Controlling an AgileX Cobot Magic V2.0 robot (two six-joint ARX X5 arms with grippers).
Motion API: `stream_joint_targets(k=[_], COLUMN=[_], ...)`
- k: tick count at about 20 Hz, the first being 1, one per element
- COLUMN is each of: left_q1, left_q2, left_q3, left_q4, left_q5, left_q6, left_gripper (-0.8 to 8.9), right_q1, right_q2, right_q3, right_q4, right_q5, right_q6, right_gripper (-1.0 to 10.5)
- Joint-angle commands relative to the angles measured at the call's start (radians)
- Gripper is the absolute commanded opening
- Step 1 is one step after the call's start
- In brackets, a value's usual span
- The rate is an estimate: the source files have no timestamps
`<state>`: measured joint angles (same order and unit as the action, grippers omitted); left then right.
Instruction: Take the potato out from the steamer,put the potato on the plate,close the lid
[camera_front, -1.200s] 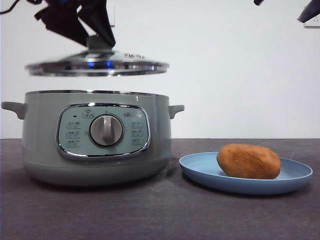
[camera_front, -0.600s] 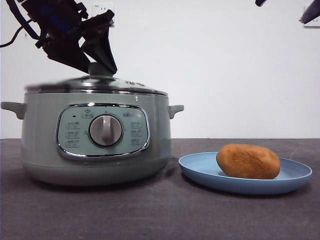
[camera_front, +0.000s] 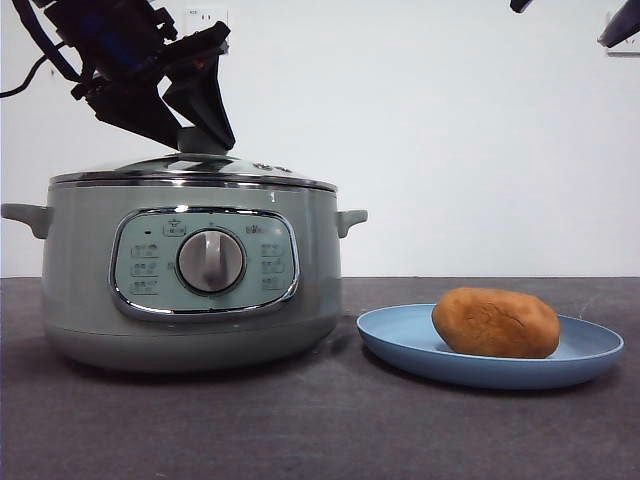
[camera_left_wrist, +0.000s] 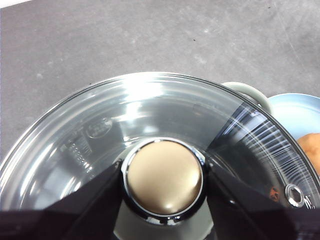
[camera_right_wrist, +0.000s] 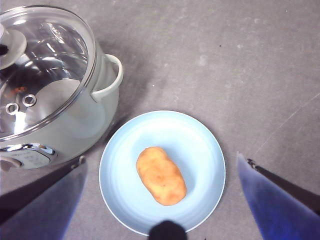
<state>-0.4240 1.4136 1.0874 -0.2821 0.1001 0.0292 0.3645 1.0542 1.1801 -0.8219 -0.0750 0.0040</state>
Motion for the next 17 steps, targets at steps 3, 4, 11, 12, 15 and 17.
stream_joint_targets(k=[3, 4, 11, 12, 15, 17], left_q1=[0.0, 0.0, 0.0, 0.0, 0.0, -0.002], left_q2=[0.006, 0.006, -0.003, -0.003, -0.003, -0.003], left_q3=[-0.006, -0.004, 0.249, 0.32, 0.553, 0.696], left_q4=[-0.026, -0.026, -0.324, -0.407, -0.661, -0.827], left_q5=[0.005, 0.005, 0.003, 0.005, 0.014, 0.019], left_q6=[-0.011, -0.011, -0.006, -0.006, 0.001, 0.005], left_gripper=[4.54, 4.54, 4.54, 4.54, 4.54, 4.53], right_q1=[0.0, 0.0, 0.0, 0.0, 0.0, 0.0], right_q2=[-0.002, -0.002, -0.002, -0.002, -0.002, -0.002], right_q3=[0.003, 0.003, 0.004, 0.004, 0.005, 0.008], right_q4=[0.006, 0.006, 0.016, 0.019, 0.039, 0.04], right_q5=[0.002, 0.002, -0.005, -0.012, -0.15, -0.271], right_q6=[0.006, 0.006, 0.006, 0.007, 0.007, 0.007], right_gripper=[5.0, 5.0, 5.0, 5.0, 5.0, 5.0])
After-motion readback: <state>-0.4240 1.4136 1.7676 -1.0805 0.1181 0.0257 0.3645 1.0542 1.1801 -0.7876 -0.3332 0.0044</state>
